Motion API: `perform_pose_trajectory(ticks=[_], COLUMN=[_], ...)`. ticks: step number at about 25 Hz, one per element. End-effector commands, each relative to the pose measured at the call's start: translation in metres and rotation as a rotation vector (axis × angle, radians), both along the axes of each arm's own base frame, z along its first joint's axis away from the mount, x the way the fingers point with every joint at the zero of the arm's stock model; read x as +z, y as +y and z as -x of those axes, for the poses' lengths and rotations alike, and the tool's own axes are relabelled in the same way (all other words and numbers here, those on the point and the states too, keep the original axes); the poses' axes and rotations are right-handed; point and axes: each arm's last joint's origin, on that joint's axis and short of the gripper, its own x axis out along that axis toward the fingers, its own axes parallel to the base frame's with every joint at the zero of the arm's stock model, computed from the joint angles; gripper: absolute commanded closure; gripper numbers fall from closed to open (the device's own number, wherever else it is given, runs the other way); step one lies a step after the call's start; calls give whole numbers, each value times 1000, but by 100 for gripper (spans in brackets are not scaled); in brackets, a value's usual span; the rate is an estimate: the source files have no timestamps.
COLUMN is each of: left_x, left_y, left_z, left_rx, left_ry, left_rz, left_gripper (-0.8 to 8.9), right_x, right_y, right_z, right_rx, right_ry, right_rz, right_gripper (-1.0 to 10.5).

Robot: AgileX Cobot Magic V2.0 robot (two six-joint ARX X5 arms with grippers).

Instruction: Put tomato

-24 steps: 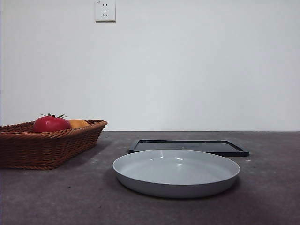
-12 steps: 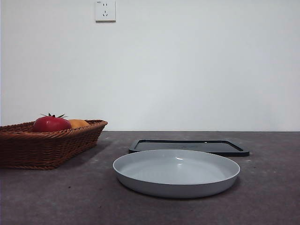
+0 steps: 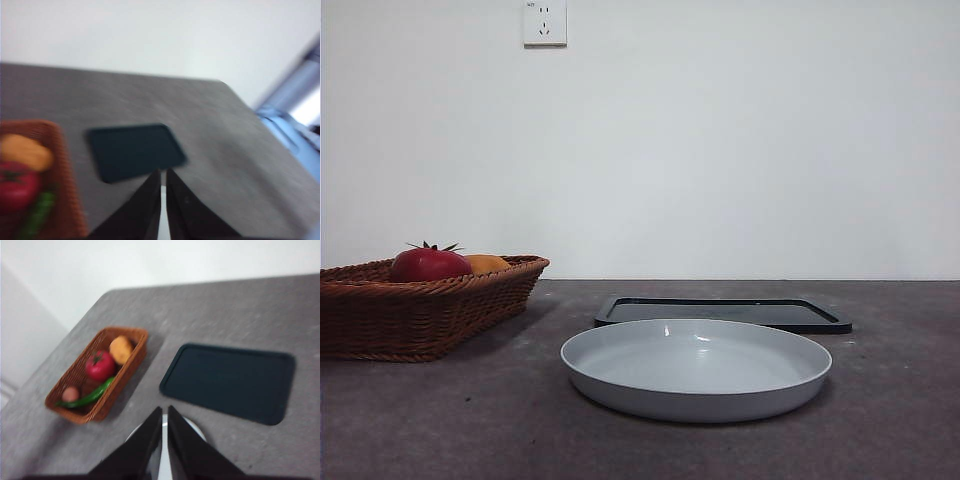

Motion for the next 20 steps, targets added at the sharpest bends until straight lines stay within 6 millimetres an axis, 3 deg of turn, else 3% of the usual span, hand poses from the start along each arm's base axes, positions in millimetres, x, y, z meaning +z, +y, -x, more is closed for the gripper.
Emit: perform_pose_trajectory(ticks=[1, 6, 12, 20], left_x=[-1, -25, -53, -63], left_y=[-3, -11, -18, -24], left_z=[-14, -38, -51, -60], left_rx=[-93, -164, -274, -329], left_ry=[25, 215, 364, 384], left_rz=[10, -8, -104, -155], left_gripper=[798, 798, 798, 798], right_x=[-1, -15, -31, -49], right_y=[8, 27, 51, 75], right_z=[-7, -18, -30, -40], right_rx=[64, 154, 184, 232], right_ry=[15, 115, 180, 267], right_rz=[18, 56, 178, 258], right_gripper=[938, 938, 938, 938])
